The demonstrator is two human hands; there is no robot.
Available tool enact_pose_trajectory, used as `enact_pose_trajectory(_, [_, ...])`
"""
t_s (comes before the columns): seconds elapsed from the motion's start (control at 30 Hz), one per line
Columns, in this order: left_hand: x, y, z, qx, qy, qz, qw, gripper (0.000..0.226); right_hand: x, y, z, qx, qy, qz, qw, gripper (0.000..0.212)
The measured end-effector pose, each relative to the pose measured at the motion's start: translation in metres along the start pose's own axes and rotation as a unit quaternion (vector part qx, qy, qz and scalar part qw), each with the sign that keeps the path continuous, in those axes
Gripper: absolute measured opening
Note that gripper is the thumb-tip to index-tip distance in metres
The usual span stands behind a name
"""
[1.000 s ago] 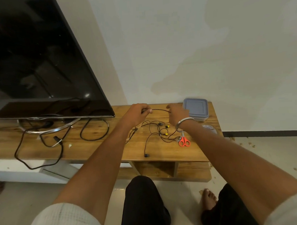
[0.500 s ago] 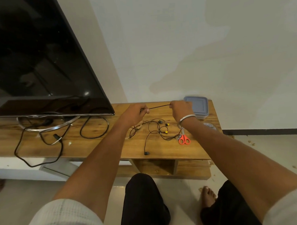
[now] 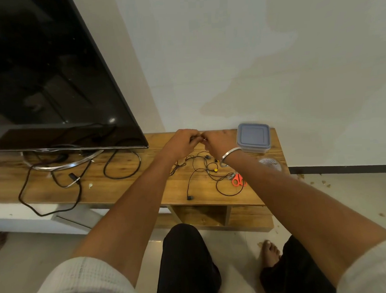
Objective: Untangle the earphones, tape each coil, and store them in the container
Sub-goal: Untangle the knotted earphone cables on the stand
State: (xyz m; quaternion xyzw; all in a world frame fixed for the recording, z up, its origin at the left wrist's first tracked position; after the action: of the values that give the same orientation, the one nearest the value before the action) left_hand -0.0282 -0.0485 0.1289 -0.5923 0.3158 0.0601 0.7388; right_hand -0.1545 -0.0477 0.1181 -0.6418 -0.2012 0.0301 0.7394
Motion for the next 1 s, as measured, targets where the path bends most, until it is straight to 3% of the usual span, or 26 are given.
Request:
enact_pose_trajectory(0.1, [0.005, -0.006, 0.002, 0.001, -0.009, 0.007, 1.0, 0.021, -0.011, -0.004, -0.001, -0.04, 0.022, 0.051, 0.998, 0.025])
enact_pose_trajectory(0.3, [0.023, -0.018, 0.01, 0.003, -0.028, 0.004, 1.0, 0.024, -0.051, -0.013, 0.005, -0.084, 0.115, 0.049, 0.989, 0.031])
enact_pose_trajectory(0.5, [0.035, -0.024, 0.016, -0.009, -0.053, 0.009, 0.999, 0.026, -0.073, -0.013, 0.012, -0.035, 0.195, 0.014, 0.98, 0.031])
enact_pose_trajectory(0.67, [0.023, -0.021, 0.012, -0.019, -0.037, 0.042, 0.998, 0.027, -0.048, -0.005, 0.01, -0.009, 0.125, -0.071, 0.989, 0.055])
enact_pose_trajectory(0.8, [0.004, -0.016, 0.005, -0.033, -0.026, 0.055, 0.998, 0.025, -0.011, 0.0, 0.005, -0.011, 0.009, -0.048, 0.999, 0.057])
enact_pose_trajectory(0.9, [-0.005, -0.013, 0.002, -0.06, -0.034, 0.107, 0.992, 0.024, 0.007, -0.003, 0.008, -0.101, -0.041, -0.043, 0.993, 0.062])
enact_pose_trajectory(1.0, [0.0, -0.014, 0.0, -0.088, -0.098, 0.239, 0.962, 0.023, 0.012, -0.006, 0.012, -0.199, -0.041, -0.099, 0.974, 0.064])
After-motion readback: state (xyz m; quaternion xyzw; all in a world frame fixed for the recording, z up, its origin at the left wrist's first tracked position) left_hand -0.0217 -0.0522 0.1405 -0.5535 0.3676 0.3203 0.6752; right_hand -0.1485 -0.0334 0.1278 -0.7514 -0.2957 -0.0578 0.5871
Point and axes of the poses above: each hand's wrist, its own z-axis away from the middle knuckle, its own y-axis out of the palm, x = y × z, the point moved 4 cm from there along -z, towards the middle knuckle, and after that the axes turned 8 degrees about x, right-handed, at the moved point
